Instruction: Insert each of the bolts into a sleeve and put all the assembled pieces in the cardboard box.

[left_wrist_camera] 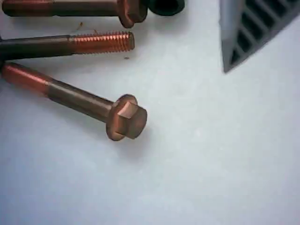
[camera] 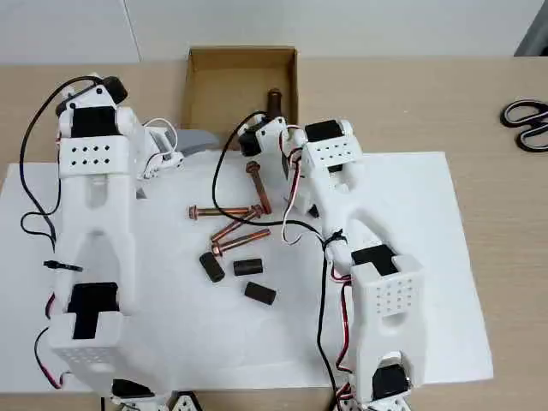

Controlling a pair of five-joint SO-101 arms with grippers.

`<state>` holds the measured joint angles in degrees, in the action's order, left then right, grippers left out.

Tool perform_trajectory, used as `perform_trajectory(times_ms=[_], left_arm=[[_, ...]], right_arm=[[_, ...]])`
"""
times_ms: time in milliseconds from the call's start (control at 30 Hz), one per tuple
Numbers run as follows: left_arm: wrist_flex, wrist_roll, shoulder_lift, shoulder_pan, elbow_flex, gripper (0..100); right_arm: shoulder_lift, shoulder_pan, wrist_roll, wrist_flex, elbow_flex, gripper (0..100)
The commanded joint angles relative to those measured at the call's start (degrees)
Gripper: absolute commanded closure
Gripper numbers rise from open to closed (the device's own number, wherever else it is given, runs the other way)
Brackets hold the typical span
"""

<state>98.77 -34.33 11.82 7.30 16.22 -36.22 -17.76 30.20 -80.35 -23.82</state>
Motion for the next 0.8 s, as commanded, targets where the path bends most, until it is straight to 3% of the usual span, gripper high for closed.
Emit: perform_trajectory(times_ms=[0, 133, 467, 767], left_arm=[[1.3, -0.3, -3.8, -0.2, 0.5, 43], [1.2, -1.5, -3.8, -2.4, 0.7, 43], [-3.0, -8.3, 3.4, -23.4, 3.2, 43], [1.6, -9.8, 16.8, -22.0, 18.5, 43]], right_arm=[[-0.6, -0.2, 0.7, 0.2, -1.1, 99.8], [-0.4, -0.4, 0.7, -1.9, -1.1, 99.5], [14.5, 6.5, 0.4, -13.8, -7.3, 99.5], [24.7, 21.9, 0.4, -14.8, -7.3, 99.5]])
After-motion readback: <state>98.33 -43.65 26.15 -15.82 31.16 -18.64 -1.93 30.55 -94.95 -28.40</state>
